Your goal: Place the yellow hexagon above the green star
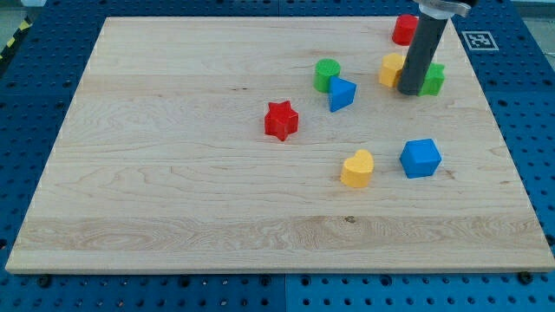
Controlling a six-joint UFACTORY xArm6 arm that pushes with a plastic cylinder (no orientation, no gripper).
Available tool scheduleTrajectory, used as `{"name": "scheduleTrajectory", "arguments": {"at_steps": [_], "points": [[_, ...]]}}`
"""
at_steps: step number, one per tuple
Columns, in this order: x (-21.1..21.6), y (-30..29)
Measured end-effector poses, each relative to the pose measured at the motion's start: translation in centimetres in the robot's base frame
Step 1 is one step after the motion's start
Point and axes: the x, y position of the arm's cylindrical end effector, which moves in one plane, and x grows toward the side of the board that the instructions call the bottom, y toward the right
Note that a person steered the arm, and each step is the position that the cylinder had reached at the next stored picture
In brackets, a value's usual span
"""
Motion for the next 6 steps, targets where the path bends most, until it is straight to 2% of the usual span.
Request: {"name": "scheduleTrajectory", "arguments": {"at_steps": [2,4,6], "points": [[0.0,-0.6],[-0.3,-5.4],[-5.5,-1.8]]}}
